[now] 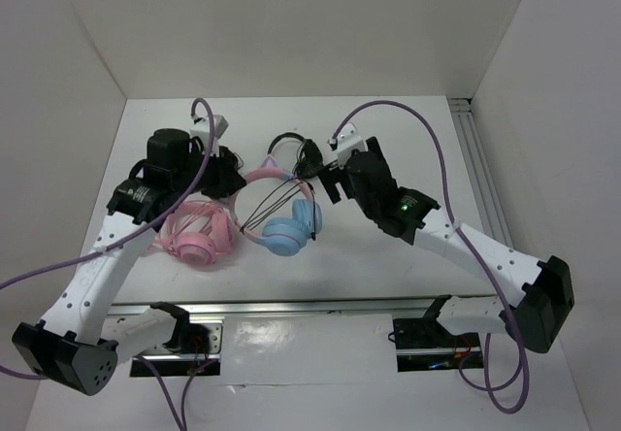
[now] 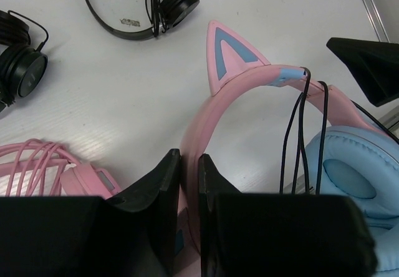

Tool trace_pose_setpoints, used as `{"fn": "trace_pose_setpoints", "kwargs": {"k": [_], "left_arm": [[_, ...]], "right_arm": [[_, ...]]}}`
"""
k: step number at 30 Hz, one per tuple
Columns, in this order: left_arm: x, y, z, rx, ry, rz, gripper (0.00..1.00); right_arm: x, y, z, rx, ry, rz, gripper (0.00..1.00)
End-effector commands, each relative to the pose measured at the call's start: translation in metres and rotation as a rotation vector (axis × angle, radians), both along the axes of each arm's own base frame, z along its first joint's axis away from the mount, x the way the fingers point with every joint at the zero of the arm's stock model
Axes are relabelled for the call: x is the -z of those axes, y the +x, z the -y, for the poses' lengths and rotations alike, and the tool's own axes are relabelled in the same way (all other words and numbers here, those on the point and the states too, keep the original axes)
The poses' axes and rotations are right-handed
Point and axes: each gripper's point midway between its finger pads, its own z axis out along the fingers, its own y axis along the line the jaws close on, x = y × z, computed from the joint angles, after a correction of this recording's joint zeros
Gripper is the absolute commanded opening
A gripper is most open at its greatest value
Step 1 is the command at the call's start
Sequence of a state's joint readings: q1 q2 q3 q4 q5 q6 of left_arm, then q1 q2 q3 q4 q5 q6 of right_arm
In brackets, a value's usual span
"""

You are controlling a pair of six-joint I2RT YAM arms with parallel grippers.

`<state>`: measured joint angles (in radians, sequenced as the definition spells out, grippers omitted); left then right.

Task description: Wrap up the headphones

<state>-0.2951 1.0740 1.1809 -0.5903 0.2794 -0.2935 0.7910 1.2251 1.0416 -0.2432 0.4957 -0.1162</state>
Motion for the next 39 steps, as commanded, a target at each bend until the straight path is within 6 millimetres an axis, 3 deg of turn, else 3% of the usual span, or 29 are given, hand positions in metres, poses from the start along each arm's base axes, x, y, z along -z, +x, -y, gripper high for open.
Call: {"fn": "trace_pose_setpoints", "kwargs": {"k": [1,7,10,11,18,19,23,25,26,33,37,39], "left_arm": [[-0.028,0.009,0.014,0.027,-0.114,0.084,0.0],[-0.01,0.015,0.005,-0.103,-0.153,0.112,0.0],[0.013,0.022,-0.001,-0.2,-0.144,0.113,0.0],[0.027,0.023,-0.001,-0.219,-0.128,0.083,0.0],[0.068,0.033,0.022,-0.336,-0.135,0.023,0.0],[0.082,0.03,0.034,-0.328,-0.111,-0.011,0.0],[0.107,0.044,0.049,-0.402,-0.114,-0.049,0.0],[0.12,0.049,0.053,-0.419,-0.118,-0.036,0.0],[0.138,0.049,0.051,-0.434,-0.101,-0.057,0.0],[0.152,0.058,0.053,-0.469,-0.151,0.016,0.0],[0.173,0.06,0.053,-0.48,-0.129,0.001,0.0],[0.193,0.059,0.051,-0.502,-0.092,-0.047,0.0]], "right_arm": [[-0.038,-0.006,0.003,-0.003,0.091,0.04,1.0],[-0.096,-0.02,0.014,0.001,0.225,0.124,1.0],[-0.104,-0.027,0.018,-0.011,0.244,0.138,1.0],[-0.102,-0.027,0.018,-0.011,0.237,0.131,1.0],[-0.095,-0.031,0.018,-0.014,0.249,0.104,1.0],[-0.09,-0.031,0.018,-0.013,0.242,0.096,1.0],[-0.09,-0.032,0.017,-0.022,0.243,0.094,1.0],[-0.09,-0.033,0.015,-0.032,0.246,0.091,1.0],[-0.09,-0.033,0.015,-0.032,0.246,0.091,1.0],[-0.092,-0.034,0.011,-0.042,0.254,0.097,1.0],[-0.088,-0.032,0.005,-0.062,0.258,0.091,1.0],[-0.085,-0.032,0.002,-0.07,0.254,0.082,1.0]]}}
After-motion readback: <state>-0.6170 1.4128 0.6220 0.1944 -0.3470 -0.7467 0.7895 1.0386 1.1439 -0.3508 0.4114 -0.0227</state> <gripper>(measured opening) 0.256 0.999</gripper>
